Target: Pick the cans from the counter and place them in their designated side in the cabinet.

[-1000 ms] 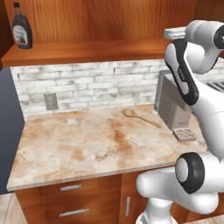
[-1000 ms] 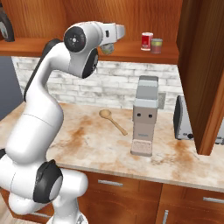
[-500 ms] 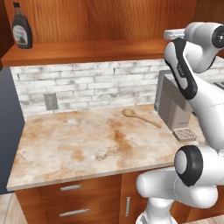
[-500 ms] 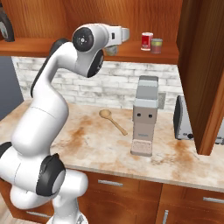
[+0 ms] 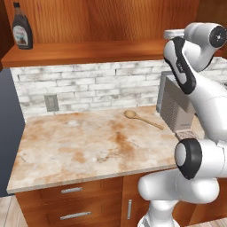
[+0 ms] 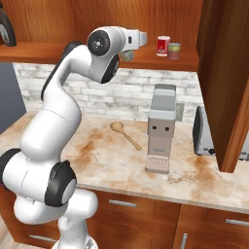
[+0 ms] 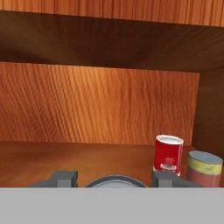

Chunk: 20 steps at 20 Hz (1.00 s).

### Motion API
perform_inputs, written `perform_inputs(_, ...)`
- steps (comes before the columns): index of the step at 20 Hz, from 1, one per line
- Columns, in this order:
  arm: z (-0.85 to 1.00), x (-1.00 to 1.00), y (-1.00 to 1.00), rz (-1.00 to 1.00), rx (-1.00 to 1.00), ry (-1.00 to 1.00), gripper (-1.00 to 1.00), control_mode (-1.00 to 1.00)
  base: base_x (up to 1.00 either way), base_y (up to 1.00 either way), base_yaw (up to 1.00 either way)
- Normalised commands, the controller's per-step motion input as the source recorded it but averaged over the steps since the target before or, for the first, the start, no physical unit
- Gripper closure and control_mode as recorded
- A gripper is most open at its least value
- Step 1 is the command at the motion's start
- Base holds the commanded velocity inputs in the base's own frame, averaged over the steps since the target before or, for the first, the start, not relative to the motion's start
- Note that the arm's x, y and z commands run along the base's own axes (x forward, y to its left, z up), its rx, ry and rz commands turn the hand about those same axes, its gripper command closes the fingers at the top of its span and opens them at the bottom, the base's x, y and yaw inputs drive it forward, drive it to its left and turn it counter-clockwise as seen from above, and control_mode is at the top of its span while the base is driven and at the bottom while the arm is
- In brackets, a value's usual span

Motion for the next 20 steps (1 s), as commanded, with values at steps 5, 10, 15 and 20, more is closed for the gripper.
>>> perform_inputs(5,0.00,0.24,-0.09,-0.01,0.01,0.01,1.00,-1.00,0.00,0.00,0.00)
perform_inputs(10,0.00,0.27,-0.06,-0.01,0.01,0.01,1.00,-1.00,0.00,0.00,0.00)
perform_inputs(15,0.00,0.21,-0.01,-0.01,0.01,0.00,1.00,-1.00,0.00,0.00,0.00)
perform_inputs(20,0.00,0.16,-0.04,0.00,0.01,0.00,1.00,-1.00,0.00,0.00,0.00)
